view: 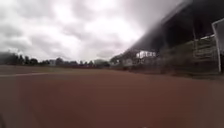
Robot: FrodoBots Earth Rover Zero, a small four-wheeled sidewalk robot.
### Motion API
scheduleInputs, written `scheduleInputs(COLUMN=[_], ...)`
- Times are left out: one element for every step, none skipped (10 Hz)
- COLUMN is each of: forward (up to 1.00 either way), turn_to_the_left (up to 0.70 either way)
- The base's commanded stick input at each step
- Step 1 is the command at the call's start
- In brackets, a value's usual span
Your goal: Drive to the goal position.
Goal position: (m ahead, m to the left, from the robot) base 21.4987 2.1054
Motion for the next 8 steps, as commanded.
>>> scheduleInputs(forward=[0.7,0.7,0.7,0.7,0.7,0.7,0.7,0.7], turn_to_the_left=[0.0,0.0,0.0,0.0,0.0,0.0,0.0,0.0])
